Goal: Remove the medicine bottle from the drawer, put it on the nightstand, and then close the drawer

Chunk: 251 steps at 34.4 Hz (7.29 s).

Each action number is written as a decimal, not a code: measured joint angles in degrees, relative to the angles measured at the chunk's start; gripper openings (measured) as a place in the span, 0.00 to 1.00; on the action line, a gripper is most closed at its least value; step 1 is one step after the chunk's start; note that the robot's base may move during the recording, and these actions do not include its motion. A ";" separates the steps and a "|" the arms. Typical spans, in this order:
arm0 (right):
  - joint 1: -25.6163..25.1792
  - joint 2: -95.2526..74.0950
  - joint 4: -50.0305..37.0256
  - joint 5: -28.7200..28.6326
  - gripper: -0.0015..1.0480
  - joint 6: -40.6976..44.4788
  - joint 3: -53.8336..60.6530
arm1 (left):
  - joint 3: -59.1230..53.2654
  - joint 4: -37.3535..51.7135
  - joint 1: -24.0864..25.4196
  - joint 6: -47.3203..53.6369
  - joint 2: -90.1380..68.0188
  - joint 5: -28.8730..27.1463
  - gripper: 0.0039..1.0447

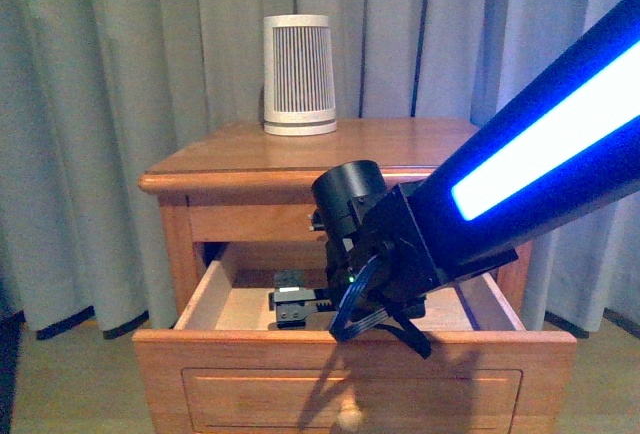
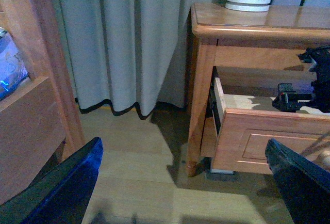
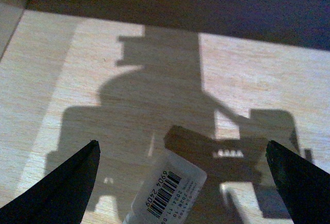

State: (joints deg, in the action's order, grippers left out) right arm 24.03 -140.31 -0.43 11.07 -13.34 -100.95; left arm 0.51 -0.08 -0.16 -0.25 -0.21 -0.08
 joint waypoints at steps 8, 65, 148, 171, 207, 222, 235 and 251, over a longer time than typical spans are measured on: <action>0.50 -4.17 8.61 1.22 0.93 -1.97 -7.19 | 0.00 0.00 0.00 0.00 0.00 0.02 0.94; 6.25 10.29 -5.27 9.53 0.28 6.14 8.35 | 0.00 0.00 0.00 0.00 0.00 0.00 0.94; -11.37 35.78 -7.19 10.05 0.93 3.58 8.20 | 0.00 0.00 0.00 0.00 0.00 0.00 0.94; -3.82 79.01 -3.28 8.33 0.93 -13.46 73.68 | 0.00 0.00 0.00 0.02 0.00 0.02 0.94; -5.40 17.00 -43.41 6.23 0.93 -2.40 45.62 | 0.00 0.00 0.00 0.02 0.00 0.02 0.94; -10.58 8.24 -29.38 4.48 0.93 5.11 20.65 | 0.00 0.00 0.00 0.00 0.00 0.02 0.94; -11.10 8.48 -30.82 4.09 0.93 6.10 22.47 | 0.00 0.00 0.00 0.00 0.00 0.02 0.94; -13.07 27.65 -31.34 2.84 0.93 2.58 43.56 | 0.00 0.00 0.00 0.00 0.00 0.00 0.94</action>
State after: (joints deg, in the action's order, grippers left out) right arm 10.96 -112.66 -31.77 13.91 -10.76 -57.39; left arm 0.51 -0.08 -0.16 -0.25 -0.21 -0.08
